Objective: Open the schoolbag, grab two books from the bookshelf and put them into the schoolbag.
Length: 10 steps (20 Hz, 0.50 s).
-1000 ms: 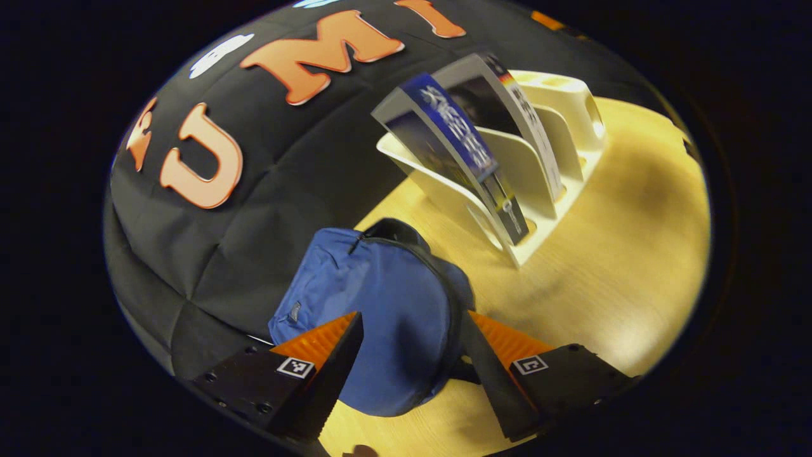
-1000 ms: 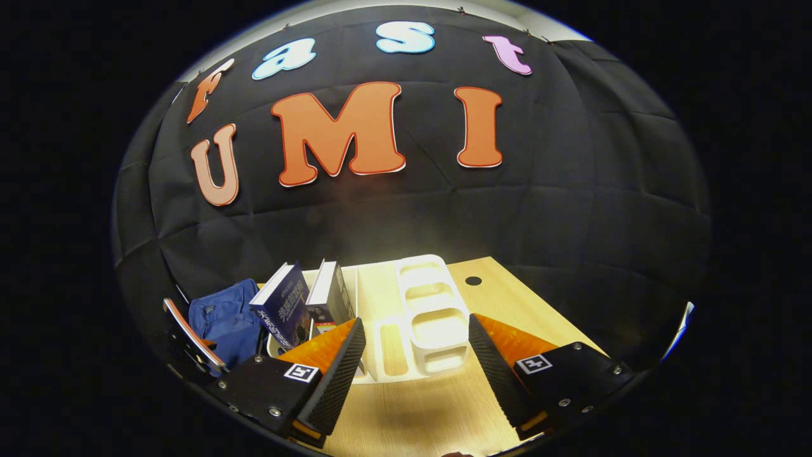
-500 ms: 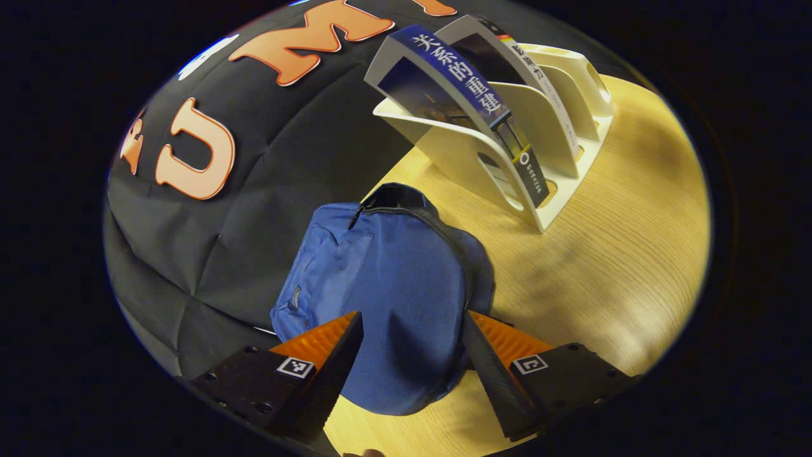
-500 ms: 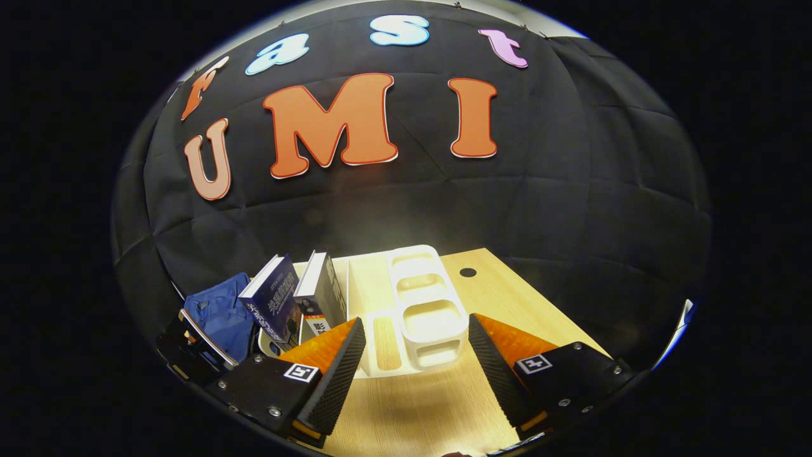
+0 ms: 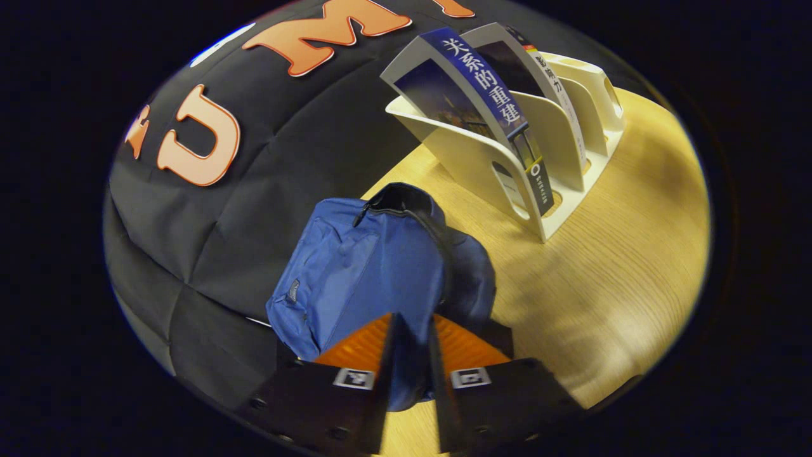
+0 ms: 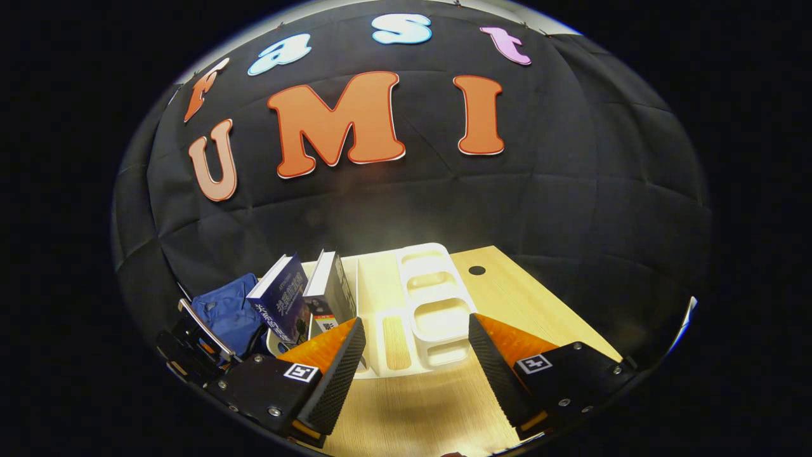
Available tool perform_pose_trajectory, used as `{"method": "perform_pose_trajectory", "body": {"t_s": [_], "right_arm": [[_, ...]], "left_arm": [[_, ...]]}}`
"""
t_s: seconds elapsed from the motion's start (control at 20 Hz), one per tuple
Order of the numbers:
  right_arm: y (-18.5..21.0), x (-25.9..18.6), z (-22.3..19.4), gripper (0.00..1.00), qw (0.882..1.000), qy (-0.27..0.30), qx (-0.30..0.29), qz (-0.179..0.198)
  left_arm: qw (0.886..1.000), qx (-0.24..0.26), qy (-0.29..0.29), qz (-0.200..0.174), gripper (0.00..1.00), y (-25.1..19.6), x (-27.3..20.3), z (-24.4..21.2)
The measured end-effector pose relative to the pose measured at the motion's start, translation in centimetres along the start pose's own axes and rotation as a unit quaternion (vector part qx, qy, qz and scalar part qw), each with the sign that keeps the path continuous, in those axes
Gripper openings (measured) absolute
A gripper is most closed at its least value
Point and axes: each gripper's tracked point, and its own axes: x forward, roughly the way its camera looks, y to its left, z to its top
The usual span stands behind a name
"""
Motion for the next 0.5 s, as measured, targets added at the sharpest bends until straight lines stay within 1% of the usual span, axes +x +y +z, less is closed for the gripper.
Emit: {"method": "perform_pose_trajectory", "body": {"t_s": [0.05,0.1,0.15,0.2,0.3,0.45,0.5], "right_arm": [[-0.19,-0.08,0.07,0.97,1.0,-0.002,0.0,-0.001],[-0.33,-0.15,0.12,0.97,1.0,-0.003,0.001,0.0],[-0.45,-0.27,0.11,0.97,1.0,-0.002,0.001,0.0],[-0.52,-0.41,0.16,0.97,1.0,-0.002,0.001,0.0],[-0.54,-0.52,0.14,0.97,1.0,-0.004,0.0,0.003],[-0.37,-0.46,-0.04,0.97,1.0,-0.001,0.003,0.008],[-0.51,-0.38,0.0,0.97,1.0,-0.001,0.005,0.004]], "left_arm": [[1.0,0.006,0.012,-0.005,0.18,-0.21,0.11,-0.34],[1.0,0.009,0.022,-0.015,0.11,-0.65,0.54,-0.66],[1.0,0.006,0.019,-0.014,0.09,-0.63,0.54,-0.62],[1.0,-0.008,0.006,-0.015,0.05,-0.52,0.77,-0.24],[0.999,-0.017,0.007,-0.037,0.03,-0.91,0.72,-0.5],[0.997,0.013,0.023,-0.069,0.02,-1.03,0.88,-0.83],[0.996,0.019,0.025,-0.079,0.02,-1.06,0.78,-0.76]]}}
